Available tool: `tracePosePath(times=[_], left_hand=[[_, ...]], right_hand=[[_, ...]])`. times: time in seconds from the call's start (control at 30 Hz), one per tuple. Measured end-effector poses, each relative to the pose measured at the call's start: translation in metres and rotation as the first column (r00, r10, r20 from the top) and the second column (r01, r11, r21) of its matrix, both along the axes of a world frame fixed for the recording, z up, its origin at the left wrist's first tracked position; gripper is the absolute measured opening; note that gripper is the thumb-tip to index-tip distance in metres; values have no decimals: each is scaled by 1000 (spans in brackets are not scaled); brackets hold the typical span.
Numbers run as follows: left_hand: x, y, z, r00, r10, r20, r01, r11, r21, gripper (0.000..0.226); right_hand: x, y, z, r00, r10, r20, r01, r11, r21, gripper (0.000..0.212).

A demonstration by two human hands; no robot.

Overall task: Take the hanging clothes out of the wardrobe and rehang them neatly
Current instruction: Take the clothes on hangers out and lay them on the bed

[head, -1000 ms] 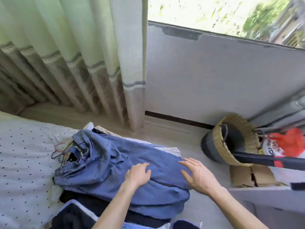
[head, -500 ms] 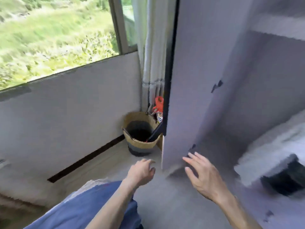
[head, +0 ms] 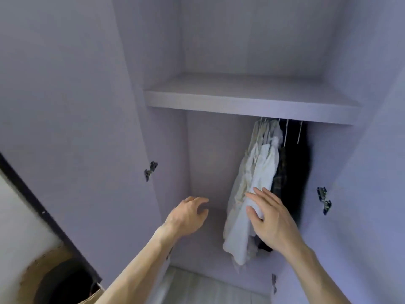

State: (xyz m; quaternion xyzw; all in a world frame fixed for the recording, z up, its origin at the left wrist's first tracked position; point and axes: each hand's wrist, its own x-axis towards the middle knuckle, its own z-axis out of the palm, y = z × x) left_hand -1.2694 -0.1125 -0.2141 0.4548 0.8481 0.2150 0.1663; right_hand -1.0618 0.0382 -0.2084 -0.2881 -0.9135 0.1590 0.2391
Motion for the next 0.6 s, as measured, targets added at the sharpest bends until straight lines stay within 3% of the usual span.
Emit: tracePosePath(times=[0.1,0.27,0.5,0.6], left_hand=[[-25,53,21,998,-66,-14,66,997,30,44],[-57,129,42,987,-157,-28,159,982,106,46],[-74,213,44,966,-219,135,197,967,160,52],[-75,255,31,943,-204,262,168,974,152,54]], right_hand=[[-13,46,27,994,-105,-35,107,992,65,44],[-50,131,81,939,-268,-217,318,915,249,50],[-88,234,122,868,-485,-104,478,761,438,57],[-91,261,111,866,-442,-235,491,659,569,48]])
